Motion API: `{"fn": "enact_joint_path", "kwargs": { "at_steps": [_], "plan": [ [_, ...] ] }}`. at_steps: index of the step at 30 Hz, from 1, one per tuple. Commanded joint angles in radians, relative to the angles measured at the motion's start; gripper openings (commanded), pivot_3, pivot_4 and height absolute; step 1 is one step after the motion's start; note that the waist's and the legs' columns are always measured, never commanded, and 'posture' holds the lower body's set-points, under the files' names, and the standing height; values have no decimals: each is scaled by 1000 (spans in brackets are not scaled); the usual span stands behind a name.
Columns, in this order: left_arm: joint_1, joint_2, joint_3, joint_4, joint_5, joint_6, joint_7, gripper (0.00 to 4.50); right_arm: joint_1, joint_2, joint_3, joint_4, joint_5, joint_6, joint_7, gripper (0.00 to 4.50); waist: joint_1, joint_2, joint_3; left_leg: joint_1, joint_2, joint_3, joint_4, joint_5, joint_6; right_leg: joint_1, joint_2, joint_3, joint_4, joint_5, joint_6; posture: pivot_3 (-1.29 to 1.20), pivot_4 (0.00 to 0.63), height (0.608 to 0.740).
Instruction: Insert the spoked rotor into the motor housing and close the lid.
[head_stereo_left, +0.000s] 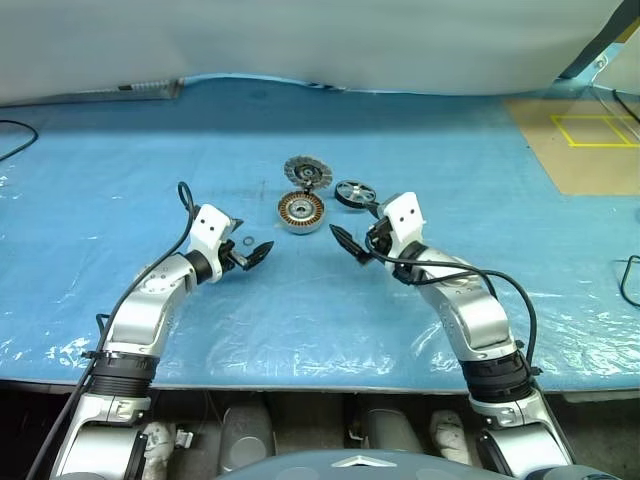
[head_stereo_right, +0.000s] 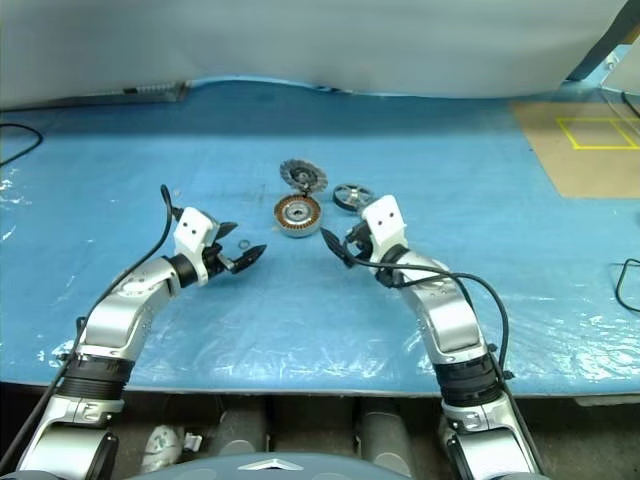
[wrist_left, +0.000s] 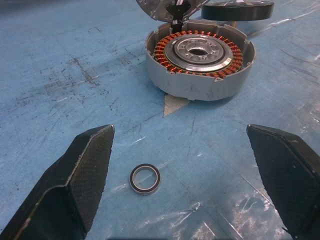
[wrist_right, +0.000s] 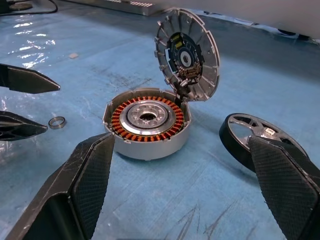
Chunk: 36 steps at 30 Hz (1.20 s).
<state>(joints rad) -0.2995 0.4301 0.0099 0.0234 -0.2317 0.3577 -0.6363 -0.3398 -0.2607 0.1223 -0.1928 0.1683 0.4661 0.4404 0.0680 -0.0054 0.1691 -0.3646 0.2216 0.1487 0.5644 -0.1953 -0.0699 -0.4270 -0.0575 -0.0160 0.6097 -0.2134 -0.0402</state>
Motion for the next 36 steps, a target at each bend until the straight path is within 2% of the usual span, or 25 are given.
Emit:
{"fn": "enact_joint_path", "kwargs": {
  "at_steps": [1, 25, 36],
  "plan": [
    [-7, 11, 21, -27, -6, -14, 3, 4500, -18, 6, -4, -8, -1, -25, 0, 4478, 0, 0, 0, 0, 0, 0, 0, 0, 0, 0, 0, 0, 0, 0, 0, 0, 150, 740],
    [-20, -7, 2, -2, 9, -39, -1, 4500, -41, 2, 21, 23, -20, -25, 27, 4478, 0, 0, 0, 0, 0, 0, 0, 0, 0, 0, 0, 0, 0, 1, 1, 0, 150, 740],
    [-2, -5, 5, -1, 14, -71, -3, 4500, -112, -24, 63, 96, -36, 9, 85, 4478, -2, 0, 0, 0, 0, 0, 2, 0, 0, 0, 0, 0, 2, 0, 0, 0, 150, 740]
  ]
}}
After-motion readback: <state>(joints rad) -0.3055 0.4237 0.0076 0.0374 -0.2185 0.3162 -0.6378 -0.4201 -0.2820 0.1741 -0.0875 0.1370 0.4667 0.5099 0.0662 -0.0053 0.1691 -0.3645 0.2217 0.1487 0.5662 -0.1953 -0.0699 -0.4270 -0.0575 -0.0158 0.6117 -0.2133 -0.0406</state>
